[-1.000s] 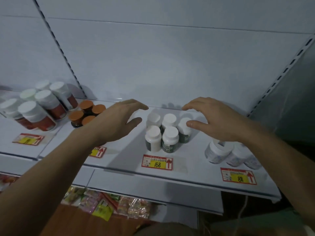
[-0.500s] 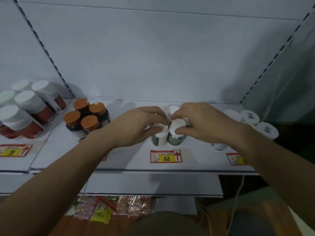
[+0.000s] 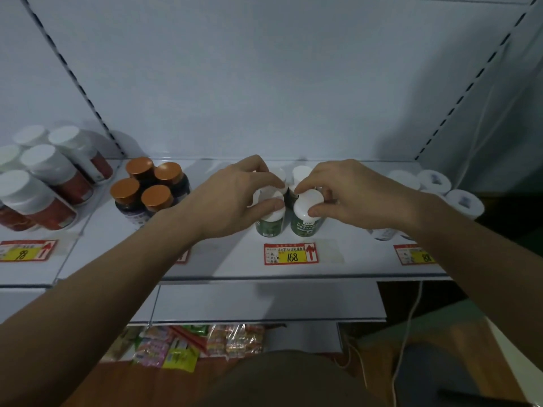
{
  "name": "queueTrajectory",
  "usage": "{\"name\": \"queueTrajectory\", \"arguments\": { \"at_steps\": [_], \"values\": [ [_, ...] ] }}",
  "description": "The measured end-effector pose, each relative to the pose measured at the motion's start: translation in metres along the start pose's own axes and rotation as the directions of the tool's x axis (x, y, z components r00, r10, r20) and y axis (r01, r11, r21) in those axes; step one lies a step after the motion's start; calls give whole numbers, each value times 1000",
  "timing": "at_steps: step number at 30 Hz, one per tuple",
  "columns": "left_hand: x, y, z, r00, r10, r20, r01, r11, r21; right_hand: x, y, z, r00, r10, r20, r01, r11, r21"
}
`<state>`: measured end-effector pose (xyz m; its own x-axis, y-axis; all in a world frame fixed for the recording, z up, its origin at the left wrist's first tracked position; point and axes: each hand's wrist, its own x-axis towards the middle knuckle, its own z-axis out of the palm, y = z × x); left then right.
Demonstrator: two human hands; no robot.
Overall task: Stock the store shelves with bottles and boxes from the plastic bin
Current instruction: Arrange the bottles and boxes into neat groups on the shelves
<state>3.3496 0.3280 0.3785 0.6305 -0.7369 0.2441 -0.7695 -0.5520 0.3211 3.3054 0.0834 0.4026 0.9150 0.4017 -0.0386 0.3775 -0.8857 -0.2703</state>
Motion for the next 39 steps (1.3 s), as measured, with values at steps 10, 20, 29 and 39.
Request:
{"name": "queueTrajectory", "arguments": {
  "at_steps": [10,20,29,39],
  "values": [
    [8,-5,0,996,88,34,-88,996,8,-4,-4,0,999,39,-6,-39,999,5],
    [4,-8,-5,991,127,35,-127,992,-6,-6,-9,2,998,65,-5,-65,998,15],
    [2,-7,1,997,83,2,-83,996,-8,-3,-8,5,999,41,-12,-41,999,25],
    [0,-7,3,999,50,2,-50,998,-32,-3,-10,7,999,-11,-37,13,998,61]
  ]
}}
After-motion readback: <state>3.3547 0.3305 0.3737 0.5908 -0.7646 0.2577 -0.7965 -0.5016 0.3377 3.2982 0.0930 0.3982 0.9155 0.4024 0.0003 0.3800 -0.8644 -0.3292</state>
